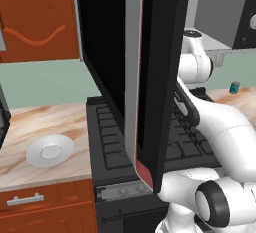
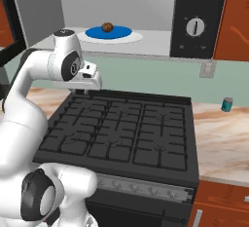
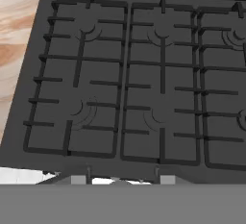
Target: Pick the egg from the microwave and place it on plate located on the counter.
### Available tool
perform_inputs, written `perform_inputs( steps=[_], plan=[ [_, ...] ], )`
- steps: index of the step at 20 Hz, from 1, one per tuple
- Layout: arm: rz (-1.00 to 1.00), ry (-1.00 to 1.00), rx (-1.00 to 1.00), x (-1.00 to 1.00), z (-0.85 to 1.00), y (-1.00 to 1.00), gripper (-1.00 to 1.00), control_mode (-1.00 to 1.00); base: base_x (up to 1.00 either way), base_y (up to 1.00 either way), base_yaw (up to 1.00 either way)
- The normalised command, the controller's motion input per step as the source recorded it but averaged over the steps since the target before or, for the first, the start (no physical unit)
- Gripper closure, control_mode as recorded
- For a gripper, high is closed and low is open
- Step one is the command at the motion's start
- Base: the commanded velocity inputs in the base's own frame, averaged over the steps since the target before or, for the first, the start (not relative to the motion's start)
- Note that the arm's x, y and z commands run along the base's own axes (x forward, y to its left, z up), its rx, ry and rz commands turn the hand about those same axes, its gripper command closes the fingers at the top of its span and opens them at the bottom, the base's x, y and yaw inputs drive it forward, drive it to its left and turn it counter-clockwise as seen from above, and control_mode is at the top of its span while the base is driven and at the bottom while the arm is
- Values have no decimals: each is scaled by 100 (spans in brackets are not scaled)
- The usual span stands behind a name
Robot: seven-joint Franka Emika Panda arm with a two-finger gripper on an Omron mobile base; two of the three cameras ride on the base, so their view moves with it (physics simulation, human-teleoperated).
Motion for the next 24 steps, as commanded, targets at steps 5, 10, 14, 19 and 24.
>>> perform_inputs(
  steps=[5, 10, 14, 19, 24],
  plan=[
    [0, -11, 0, -28, 33, 0, -100, -100, 0, 0, 0],
    [0, -32, 10, -19, 89, -8, -100, -100, 0, 0, 0],
    [0, -14, 12, 0, 89, -3, -100, -100, 0, 0, 0],
    [0, -9, 9, 13, 65, -7, -100, -100, 0, 0, 0],
    [0, -6, 1, 33, 58, 0, -100, -100, 0, 0, 0]
  ],
)
